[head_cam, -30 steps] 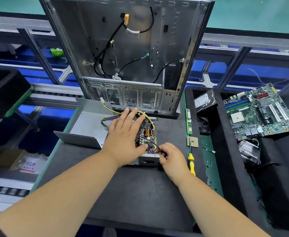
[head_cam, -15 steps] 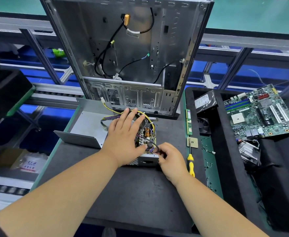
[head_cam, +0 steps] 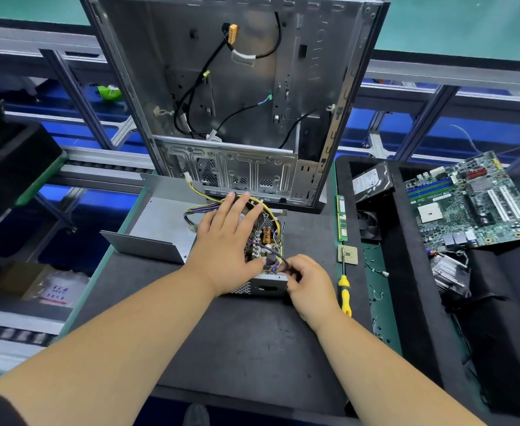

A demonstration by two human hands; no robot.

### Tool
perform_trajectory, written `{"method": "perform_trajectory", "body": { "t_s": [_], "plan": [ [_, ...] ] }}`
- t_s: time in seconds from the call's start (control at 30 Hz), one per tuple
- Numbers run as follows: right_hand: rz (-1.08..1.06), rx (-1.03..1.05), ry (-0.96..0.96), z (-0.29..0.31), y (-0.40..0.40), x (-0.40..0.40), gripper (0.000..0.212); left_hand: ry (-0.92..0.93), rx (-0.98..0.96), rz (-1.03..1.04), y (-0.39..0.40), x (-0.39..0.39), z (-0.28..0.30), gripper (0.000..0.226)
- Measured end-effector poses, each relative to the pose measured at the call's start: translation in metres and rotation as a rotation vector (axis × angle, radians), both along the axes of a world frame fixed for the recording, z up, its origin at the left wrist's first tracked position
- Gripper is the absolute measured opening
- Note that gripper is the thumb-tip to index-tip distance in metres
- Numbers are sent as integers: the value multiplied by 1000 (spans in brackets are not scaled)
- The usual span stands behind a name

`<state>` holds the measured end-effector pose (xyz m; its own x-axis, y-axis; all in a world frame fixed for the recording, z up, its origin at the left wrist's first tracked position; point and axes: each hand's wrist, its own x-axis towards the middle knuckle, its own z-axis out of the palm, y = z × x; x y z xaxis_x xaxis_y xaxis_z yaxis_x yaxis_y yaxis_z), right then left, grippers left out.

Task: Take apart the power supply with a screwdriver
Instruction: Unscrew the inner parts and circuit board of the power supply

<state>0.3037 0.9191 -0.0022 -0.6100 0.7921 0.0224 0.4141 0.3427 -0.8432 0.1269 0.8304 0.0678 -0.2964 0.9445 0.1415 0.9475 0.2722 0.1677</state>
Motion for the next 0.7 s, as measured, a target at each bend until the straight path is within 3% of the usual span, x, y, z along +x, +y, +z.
{"method": "perform_trajectory", "body": {
  "t_s": [0.7],
  "plan": [
    [66,66,-36,3,-4,4,26,-31,-2,-6,0,-1,-1,96]
  ]
}}
